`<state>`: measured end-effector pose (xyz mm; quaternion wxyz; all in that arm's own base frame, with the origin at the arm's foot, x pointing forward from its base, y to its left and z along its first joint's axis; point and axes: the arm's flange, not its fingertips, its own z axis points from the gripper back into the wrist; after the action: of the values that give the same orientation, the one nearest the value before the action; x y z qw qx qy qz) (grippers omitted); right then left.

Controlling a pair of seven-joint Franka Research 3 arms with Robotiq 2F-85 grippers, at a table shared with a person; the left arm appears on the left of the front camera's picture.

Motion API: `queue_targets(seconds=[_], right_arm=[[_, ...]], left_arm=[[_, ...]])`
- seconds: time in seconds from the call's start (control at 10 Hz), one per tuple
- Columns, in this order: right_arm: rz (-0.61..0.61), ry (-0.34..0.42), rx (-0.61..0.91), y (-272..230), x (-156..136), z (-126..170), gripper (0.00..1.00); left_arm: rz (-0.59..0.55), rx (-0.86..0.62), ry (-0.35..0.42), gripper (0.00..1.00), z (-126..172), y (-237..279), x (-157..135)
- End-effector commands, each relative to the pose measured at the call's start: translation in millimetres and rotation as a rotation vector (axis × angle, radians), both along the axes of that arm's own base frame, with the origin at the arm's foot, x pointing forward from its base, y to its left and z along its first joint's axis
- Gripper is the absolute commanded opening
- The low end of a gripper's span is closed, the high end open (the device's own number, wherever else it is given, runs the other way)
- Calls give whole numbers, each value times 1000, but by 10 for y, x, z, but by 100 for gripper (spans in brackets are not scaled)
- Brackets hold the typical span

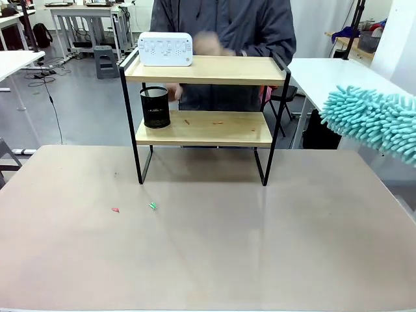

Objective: Clean the shelf.
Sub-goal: Clean the specific tier of the Shelf with the Duster once objects are removed, then clean the remaining tier of the Shelf with the Duster once objects are removed.

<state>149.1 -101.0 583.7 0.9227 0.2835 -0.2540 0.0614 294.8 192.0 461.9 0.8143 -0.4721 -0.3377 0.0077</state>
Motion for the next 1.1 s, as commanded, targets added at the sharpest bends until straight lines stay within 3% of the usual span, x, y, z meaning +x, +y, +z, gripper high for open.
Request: queue_targets(seconds=[0.0,1.0], right_arm=[[2,-18,25,-14,-7,23,13],[1,0,2,-2,0,-1,13]], left_arm=[[-5,-8,-31,100,-9,-14,6],[-5,-8,-31,100,-9,-14,6]])
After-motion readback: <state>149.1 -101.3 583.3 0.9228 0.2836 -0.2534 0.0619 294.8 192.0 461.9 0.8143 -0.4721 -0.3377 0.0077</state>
